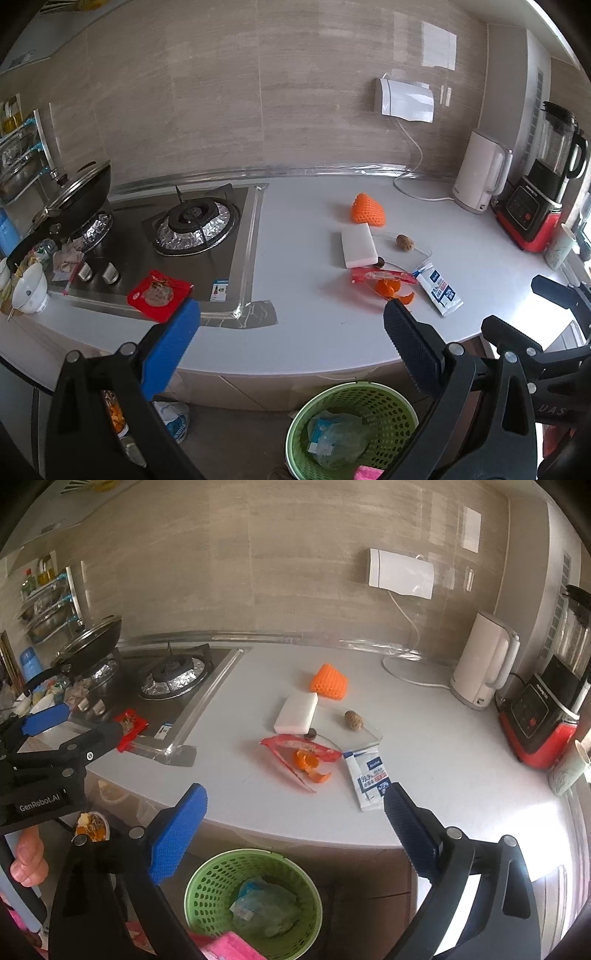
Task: Collect trash
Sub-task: 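Move both tools back to the counter toward the white foam block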
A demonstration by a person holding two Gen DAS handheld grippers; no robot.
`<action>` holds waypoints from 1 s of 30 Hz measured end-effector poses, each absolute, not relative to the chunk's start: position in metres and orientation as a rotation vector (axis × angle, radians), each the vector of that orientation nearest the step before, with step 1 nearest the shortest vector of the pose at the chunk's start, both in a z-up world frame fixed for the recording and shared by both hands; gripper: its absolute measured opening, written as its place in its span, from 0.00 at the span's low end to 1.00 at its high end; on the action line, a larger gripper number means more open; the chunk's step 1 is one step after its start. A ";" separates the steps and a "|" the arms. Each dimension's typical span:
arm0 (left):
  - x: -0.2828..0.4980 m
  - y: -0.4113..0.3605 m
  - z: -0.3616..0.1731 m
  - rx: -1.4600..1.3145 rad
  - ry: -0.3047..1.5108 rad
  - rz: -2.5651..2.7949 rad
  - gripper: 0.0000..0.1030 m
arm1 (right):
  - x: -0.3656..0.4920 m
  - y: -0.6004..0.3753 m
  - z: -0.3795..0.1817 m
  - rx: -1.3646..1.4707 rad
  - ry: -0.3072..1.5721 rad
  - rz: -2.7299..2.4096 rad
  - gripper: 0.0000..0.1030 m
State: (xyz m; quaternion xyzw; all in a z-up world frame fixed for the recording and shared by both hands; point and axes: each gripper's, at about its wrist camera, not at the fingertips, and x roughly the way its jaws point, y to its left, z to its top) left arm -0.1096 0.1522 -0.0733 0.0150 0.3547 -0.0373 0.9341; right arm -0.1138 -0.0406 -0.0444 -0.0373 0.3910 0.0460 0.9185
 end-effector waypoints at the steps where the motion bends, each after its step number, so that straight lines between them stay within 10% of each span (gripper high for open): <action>1: -0.109 0.150 -0.073 0.031 0.725 -0.070 0.92 | -0.112 -0.042 -0.044 -0.081 0.803 0.098 0.93; 30: -0.022 0.058 -0.120 0.062 0.776 -0.071 0.93 | -0.056 -0.160 -0.066 -0.002 0.786 0.125 0.98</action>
